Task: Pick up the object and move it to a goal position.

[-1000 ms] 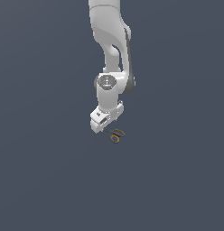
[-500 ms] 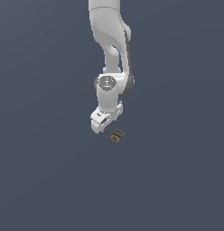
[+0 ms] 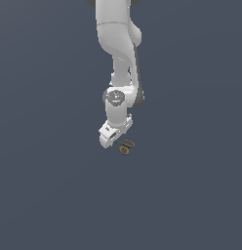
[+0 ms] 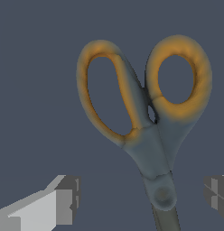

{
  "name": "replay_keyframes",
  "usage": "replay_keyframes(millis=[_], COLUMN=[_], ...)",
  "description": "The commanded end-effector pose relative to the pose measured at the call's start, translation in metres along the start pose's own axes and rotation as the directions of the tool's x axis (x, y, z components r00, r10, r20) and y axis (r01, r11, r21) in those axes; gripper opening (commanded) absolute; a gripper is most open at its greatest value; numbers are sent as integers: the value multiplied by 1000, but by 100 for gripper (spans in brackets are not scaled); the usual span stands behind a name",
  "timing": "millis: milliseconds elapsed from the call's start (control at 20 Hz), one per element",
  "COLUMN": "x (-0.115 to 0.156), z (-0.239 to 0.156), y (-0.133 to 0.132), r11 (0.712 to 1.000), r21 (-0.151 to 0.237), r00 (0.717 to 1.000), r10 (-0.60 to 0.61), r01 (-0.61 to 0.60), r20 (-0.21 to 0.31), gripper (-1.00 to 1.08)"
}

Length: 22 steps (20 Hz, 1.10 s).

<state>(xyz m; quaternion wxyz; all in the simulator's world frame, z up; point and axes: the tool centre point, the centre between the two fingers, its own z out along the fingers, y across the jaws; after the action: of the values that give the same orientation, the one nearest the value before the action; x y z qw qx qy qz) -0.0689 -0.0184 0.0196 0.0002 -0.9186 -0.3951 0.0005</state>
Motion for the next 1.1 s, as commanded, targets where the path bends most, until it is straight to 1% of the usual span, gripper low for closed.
replay_keyframes(millis=[0, 200, 250, 800, 1050], x=[0, 0, 0, 3, -2], z=[8, 12, 12, 10, 1], y=[0, 1, 1, -2, 8], r11=[1000, 1000, 1000, 1000, 1000], r21=[-1, -1, -1, -1, -1], r00=[1000, 1000, 1000, 1000, 1000], r10=[-1, -1, -1, -7, -7], r01=[1, 1, 1, 7, 7], r20=[-1, -1, -1, -3, -3], gripper=[100, 100, -100, -100, -100])
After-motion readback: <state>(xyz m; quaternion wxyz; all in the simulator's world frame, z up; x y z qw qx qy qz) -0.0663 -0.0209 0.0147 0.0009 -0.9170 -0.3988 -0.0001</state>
